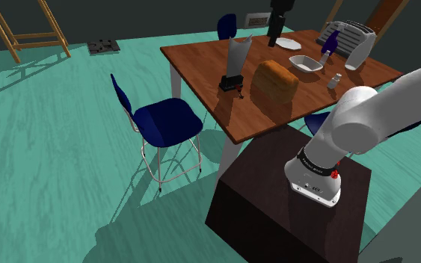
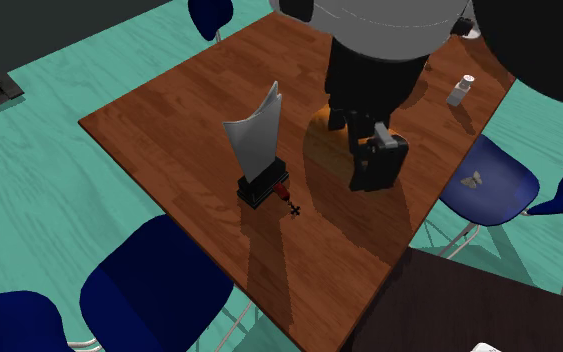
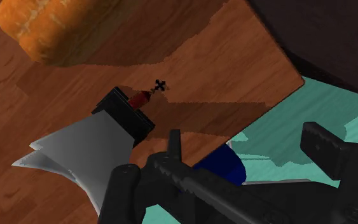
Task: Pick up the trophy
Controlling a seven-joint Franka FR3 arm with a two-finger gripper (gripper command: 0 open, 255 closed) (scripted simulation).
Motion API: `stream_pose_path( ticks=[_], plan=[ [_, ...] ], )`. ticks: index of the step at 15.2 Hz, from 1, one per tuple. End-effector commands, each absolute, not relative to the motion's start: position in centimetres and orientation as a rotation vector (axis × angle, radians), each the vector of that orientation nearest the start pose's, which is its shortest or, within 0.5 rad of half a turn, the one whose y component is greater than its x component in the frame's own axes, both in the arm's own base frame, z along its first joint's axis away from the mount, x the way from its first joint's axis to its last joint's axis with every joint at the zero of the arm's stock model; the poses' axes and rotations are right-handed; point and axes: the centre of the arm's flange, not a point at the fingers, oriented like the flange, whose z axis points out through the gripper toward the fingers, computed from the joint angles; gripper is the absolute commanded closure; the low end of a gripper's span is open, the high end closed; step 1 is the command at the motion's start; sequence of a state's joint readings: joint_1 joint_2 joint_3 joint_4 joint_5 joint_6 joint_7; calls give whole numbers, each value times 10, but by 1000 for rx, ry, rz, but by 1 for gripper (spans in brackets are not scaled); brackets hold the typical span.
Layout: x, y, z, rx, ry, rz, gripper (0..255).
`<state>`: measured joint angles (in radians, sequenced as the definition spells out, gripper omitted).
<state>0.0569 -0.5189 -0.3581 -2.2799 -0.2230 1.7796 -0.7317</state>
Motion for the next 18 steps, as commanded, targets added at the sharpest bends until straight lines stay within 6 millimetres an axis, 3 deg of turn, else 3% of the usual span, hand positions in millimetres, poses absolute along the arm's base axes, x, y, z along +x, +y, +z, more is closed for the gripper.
stream_pose_path(
  ticks=[1, 9, 16, 18],
  plan=[
    [395, -174, 530, -3029, -947, 32, 0],
    [480, -231, 504, -2829, -1393, 4, 0],
    [565, -258, 480, -2600, -1751, -20, 0],
    [567, -258, 475, -2596, -1756, -20, 0]
  ],
)
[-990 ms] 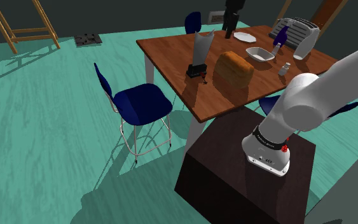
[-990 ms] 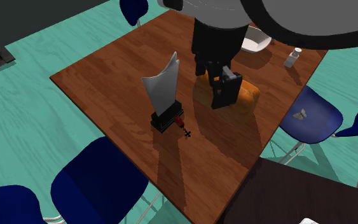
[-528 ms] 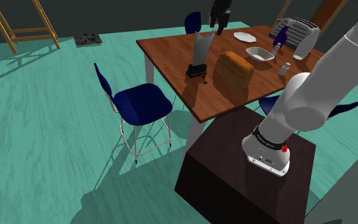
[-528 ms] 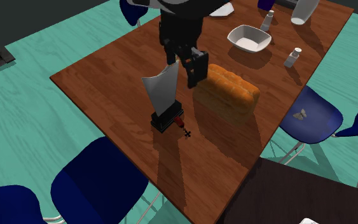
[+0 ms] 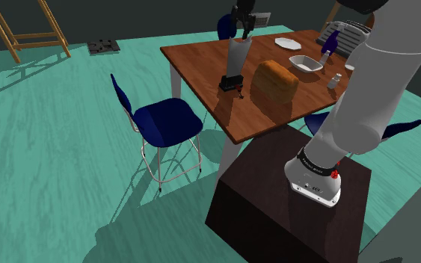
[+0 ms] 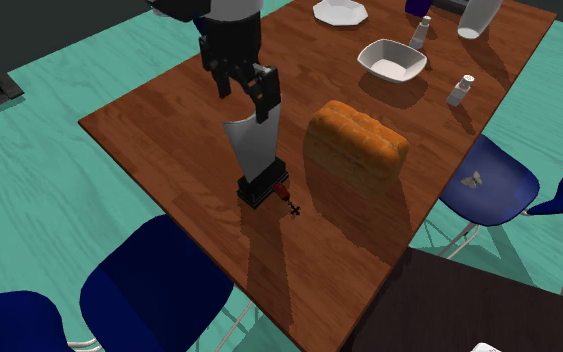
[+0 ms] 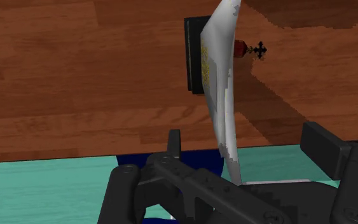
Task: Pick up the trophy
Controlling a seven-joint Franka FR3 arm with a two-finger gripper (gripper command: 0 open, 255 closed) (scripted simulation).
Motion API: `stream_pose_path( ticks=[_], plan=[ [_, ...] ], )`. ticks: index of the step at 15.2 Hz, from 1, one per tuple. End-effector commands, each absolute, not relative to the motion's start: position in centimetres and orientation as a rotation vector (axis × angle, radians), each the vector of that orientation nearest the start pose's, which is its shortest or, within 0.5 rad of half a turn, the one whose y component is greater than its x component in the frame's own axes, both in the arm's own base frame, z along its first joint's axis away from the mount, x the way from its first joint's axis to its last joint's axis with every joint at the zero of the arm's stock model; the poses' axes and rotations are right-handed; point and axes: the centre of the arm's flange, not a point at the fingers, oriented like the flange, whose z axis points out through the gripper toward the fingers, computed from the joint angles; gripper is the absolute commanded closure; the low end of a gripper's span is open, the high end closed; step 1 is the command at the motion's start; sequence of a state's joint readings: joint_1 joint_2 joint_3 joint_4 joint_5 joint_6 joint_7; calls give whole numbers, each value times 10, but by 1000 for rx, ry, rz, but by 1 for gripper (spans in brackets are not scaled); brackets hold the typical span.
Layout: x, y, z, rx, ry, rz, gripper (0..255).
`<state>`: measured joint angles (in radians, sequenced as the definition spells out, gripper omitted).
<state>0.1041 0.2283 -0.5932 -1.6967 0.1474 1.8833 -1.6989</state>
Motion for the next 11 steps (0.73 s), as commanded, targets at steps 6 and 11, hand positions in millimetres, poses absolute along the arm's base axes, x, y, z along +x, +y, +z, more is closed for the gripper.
stream_pose_path(
  ticks=[6, 11],
  plan=[
    [567, -258, 440, -2596, -1756, -20, 0],
    [567, -258, 440, -2596, -1756, -20, 255]
  ],
)
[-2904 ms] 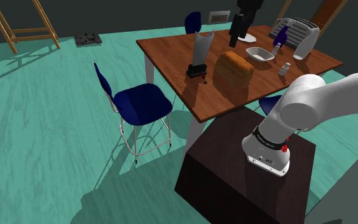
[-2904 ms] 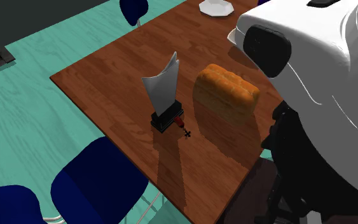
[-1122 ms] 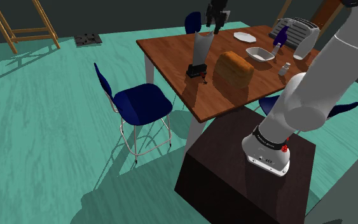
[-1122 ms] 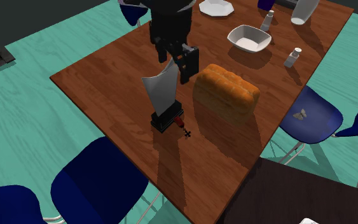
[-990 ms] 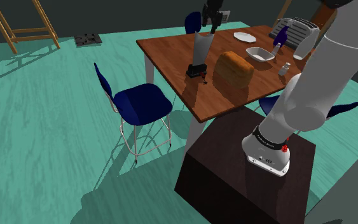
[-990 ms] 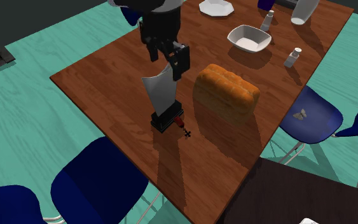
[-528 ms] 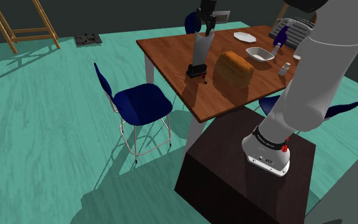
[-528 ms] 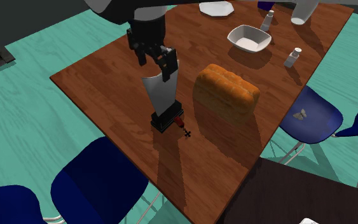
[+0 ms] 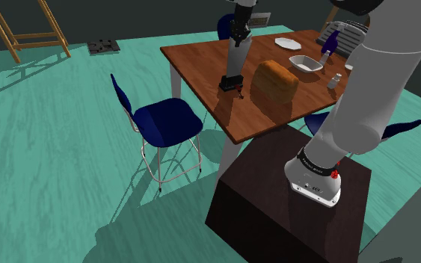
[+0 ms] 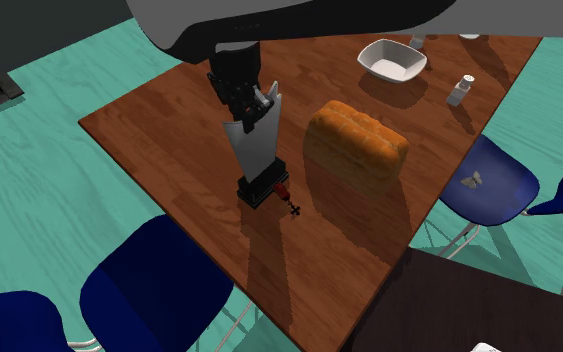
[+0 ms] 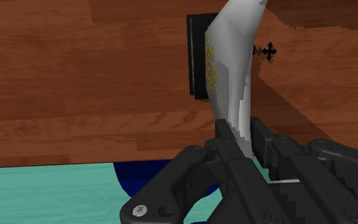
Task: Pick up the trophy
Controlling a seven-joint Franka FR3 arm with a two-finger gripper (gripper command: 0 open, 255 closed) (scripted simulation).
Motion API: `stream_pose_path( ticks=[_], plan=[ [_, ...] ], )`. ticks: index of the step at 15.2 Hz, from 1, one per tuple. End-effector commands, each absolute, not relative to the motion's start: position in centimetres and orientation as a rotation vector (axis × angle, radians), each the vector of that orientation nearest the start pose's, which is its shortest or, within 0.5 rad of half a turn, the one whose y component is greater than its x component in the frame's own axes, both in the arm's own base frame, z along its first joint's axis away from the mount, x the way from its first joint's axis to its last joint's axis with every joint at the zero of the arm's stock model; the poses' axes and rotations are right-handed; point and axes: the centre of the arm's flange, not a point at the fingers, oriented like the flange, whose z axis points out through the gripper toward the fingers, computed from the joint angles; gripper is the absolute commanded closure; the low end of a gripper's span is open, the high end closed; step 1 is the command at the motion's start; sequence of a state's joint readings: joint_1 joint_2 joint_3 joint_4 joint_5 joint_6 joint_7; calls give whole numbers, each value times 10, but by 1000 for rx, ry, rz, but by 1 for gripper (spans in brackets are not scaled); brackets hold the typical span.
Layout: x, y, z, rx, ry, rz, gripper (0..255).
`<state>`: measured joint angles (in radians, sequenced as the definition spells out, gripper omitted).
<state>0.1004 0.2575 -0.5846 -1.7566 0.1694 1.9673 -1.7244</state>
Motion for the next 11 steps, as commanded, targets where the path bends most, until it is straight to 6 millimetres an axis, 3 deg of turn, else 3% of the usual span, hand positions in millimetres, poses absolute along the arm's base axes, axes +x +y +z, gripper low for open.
stream_pose_path(
  ticks=[1, 7, 11],
  plan=[
    [567, -258, 440, -2596, -1756, -20, 255],
    [567, -258, 440, -2596, -1756, -20, 255],
    [567, -258, 461, -2596, -1756, -20, 255]
  ],
)
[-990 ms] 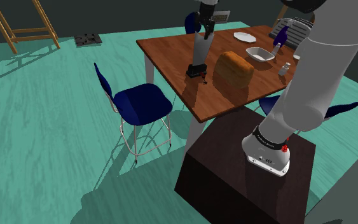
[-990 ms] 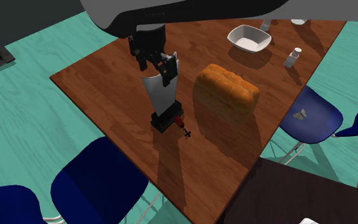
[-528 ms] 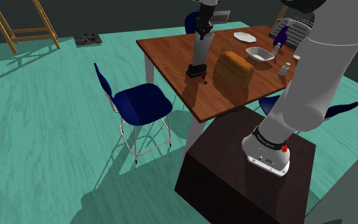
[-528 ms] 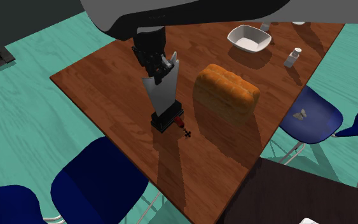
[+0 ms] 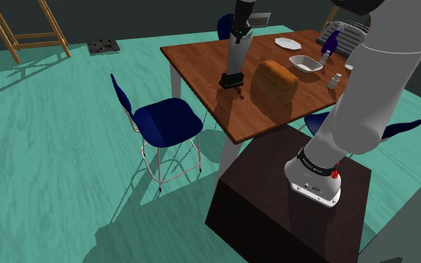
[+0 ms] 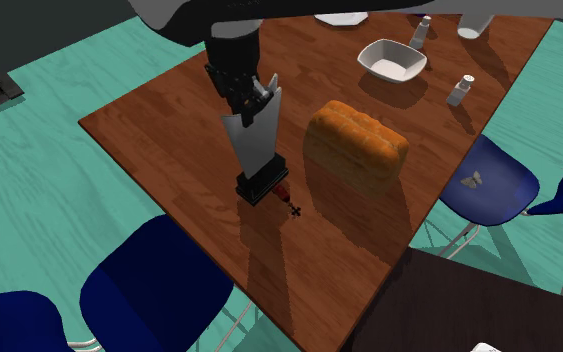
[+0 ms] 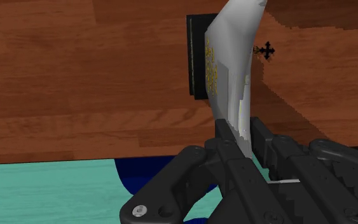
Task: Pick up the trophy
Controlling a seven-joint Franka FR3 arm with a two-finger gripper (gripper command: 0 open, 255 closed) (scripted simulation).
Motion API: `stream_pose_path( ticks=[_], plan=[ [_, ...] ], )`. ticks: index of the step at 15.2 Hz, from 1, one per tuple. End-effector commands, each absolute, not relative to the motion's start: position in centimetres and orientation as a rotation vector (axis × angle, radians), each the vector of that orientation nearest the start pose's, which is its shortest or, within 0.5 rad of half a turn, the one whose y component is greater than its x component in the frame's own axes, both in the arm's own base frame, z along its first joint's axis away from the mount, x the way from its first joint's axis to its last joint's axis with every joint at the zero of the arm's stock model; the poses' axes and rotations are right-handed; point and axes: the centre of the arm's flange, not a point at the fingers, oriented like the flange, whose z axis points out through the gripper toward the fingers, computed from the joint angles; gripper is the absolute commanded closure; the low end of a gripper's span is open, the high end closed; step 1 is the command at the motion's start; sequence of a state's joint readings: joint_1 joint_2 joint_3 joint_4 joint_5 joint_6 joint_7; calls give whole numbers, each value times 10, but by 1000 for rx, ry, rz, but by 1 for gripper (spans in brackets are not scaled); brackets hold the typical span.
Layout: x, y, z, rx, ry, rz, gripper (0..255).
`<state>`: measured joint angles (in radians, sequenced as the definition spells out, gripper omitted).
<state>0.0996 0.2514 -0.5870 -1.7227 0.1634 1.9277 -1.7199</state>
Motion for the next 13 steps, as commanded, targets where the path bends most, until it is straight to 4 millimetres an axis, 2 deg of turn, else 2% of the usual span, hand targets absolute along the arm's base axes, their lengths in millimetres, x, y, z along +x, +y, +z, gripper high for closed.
stream_pose_path(
  ticks=[1, 11, 13],
  plan=[
    [567, -258, 466, -2596, -1756, -20, 255],
    [567, -258, 519, -2596, -1756, -20, 255],
    [567, -258, 520, -2596, -1756, -20, 255]
  ],
)
